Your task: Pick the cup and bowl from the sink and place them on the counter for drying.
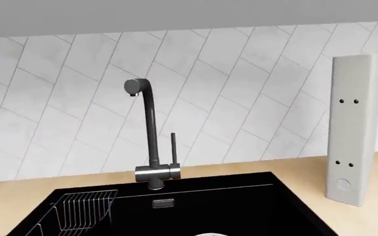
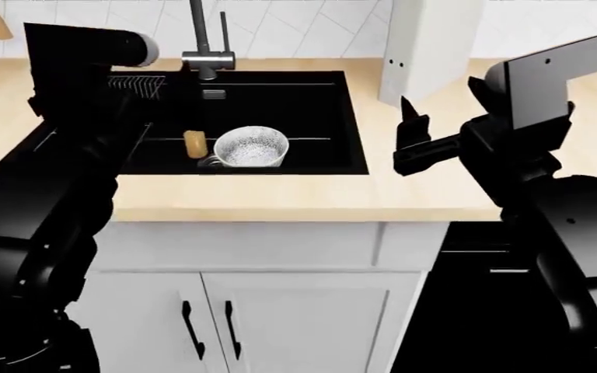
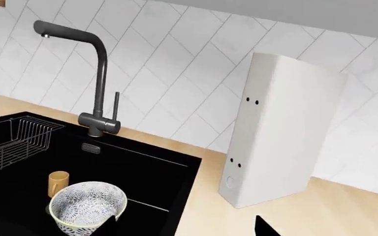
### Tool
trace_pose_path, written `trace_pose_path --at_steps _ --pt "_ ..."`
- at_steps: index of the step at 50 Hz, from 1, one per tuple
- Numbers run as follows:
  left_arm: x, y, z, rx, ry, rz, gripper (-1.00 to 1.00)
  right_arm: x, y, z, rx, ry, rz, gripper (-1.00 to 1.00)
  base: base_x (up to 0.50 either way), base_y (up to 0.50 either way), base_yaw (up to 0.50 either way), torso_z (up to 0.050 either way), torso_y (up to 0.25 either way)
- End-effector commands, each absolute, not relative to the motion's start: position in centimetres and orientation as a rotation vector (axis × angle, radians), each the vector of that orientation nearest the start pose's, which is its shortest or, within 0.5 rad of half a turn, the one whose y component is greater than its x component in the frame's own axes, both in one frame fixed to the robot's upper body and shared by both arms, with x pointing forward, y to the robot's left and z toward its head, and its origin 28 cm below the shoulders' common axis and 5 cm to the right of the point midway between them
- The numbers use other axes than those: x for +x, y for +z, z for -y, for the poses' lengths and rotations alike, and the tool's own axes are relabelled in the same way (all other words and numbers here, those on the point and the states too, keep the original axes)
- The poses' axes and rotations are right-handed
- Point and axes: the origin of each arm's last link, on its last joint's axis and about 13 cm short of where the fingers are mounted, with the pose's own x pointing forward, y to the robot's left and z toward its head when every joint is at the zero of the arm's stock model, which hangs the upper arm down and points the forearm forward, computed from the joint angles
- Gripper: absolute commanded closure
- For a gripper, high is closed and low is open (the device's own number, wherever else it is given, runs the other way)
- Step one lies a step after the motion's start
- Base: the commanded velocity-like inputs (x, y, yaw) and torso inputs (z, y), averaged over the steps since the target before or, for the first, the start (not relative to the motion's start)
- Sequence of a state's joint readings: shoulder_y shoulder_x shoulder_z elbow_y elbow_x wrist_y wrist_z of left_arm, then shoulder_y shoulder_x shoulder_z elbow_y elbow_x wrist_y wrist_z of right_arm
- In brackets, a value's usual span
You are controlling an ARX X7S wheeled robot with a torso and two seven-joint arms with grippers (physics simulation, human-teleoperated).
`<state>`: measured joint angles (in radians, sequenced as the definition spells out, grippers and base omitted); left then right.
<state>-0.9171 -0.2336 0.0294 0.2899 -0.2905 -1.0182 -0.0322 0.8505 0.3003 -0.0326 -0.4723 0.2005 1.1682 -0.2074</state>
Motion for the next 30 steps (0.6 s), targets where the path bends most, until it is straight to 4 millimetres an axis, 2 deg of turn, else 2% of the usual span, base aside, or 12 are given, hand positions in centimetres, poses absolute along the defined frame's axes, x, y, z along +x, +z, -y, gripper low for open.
trace_pose_path --at_steps 1,18,30 --pt "31.53 27.00 -24.64 0.062 -0.087 0.159 -1.00 28.66 25.74 14.93 -0.174 0.259 0.095 -1.00 0.34 0.00 0.00 0.000 0.000" --pt "31.13 26.70 -23.88 0.075 -0.103 0.149 -1.00 28.38 25.46 15.19 -0.170 0.247 0.081 -1.00 0.39 0.00 0.00 0.000 0.000" --pt "31.02 26.27 -24.27 0.079 -0.100 0.136 -1.00 28.40 25.75 15.14 -0.188 0.258 0.059 -1.00 0.42 0.00 0.00 0.000 0.000"
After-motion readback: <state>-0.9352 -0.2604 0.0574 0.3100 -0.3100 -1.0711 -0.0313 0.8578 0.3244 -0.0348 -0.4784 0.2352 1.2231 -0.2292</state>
